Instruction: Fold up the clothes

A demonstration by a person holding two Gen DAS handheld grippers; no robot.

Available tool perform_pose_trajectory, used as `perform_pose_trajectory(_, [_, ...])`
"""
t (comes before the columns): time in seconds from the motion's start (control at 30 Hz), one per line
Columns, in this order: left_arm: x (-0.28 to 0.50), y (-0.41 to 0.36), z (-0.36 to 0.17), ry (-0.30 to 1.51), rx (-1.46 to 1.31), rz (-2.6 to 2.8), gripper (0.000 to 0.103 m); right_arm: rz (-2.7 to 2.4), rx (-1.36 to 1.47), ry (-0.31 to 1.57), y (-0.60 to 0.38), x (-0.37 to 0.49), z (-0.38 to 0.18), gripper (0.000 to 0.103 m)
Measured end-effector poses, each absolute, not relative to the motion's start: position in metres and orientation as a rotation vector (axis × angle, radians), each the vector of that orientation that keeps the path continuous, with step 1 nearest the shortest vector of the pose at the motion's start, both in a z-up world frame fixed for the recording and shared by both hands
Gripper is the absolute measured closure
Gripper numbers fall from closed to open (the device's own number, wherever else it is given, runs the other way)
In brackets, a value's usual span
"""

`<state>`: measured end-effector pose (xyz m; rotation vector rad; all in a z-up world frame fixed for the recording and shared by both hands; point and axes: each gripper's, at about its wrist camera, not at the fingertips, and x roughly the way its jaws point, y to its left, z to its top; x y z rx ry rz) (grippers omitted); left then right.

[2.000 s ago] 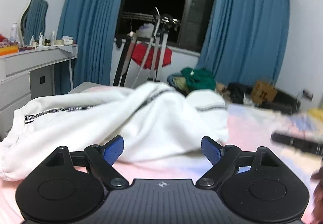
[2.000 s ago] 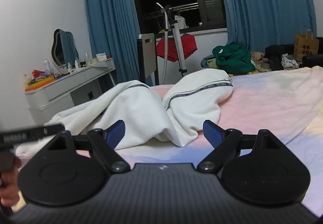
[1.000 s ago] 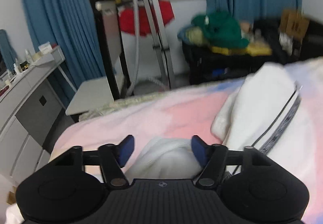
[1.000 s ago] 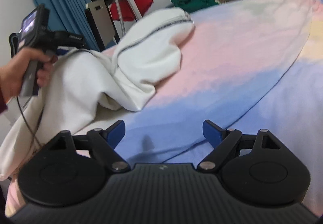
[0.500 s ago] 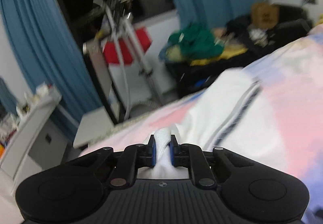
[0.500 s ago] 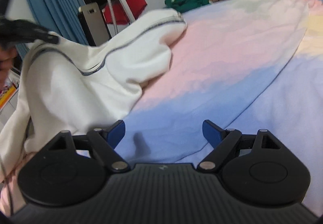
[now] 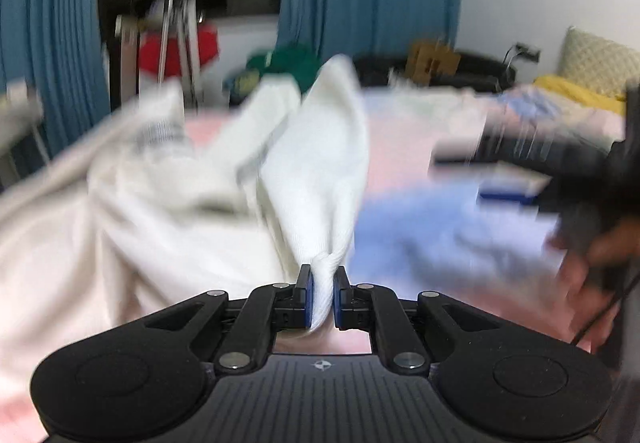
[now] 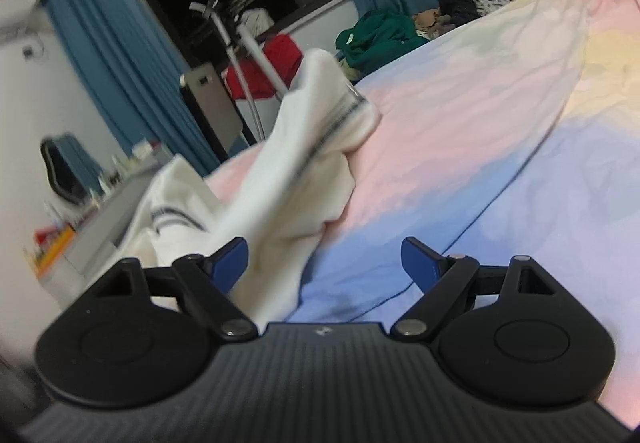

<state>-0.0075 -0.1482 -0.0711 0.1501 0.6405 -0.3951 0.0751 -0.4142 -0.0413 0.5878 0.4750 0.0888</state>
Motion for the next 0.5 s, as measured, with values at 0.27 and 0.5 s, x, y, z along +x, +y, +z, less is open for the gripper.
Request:
perform_pose_trajectory(0.27, [-0.008, -0.13, -0.087, 0.657, -0.002, -0.449, 0.093, 0.109, 0.675, 0.565, -0.422, 0.131, -0.032, 0.018])
perform_pose_trajectory(0.5, [0.016, -0.125, -0.105, 0.679, -0.101, -0.51, 0.093, 0.044, 0.564, 0.575, -0.429, 0.258, -0.036, 0.029])
